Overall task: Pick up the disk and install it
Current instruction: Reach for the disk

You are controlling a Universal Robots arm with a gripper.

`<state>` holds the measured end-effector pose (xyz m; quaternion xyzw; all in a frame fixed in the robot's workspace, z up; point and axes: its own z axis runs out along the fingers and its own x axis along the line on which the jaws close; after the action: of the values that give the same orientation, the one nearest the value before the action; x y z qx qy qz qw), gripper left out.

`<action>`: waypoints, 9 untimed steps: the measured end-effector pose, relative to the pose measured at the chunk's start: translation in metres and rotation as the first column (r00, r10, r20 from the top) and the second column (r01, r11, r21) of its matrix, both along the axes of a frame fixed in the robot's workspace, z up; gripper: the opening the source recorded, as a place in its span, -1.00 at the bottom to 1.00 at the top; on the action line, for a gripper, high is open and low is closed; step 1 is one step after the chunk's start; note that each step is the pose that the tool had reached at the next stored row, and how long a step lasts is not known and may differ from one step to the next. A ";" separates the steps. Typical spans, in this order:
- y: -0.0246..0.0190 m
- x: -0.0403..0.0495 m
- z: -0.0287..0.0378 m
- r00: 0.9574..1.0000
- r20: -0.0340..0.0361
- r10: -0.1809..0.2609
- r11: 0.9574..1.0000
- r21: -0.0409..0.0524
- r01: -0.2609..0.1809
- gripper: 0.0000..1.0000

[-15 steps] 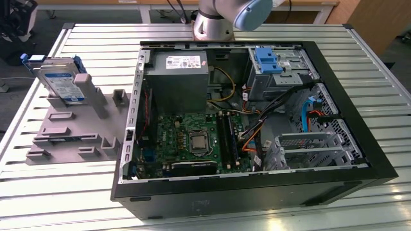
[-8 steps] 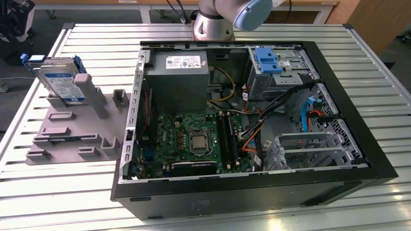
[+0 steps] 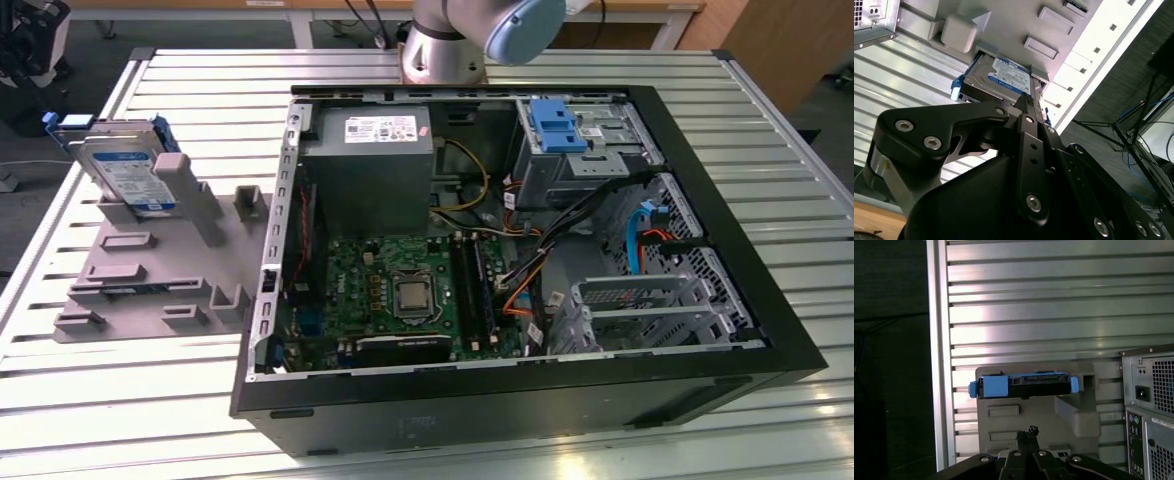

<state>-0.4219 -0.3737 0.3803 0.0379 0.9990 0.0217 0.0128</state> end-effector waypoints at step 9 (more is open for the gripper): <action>0.0197 -0.0023 -0.0013 1.000 -0.002 0.000 1.000 0.000 0.000 -0.79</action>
<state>-0.4242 -0.3540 0.3790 0.0379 0.9990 0.0215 0.0117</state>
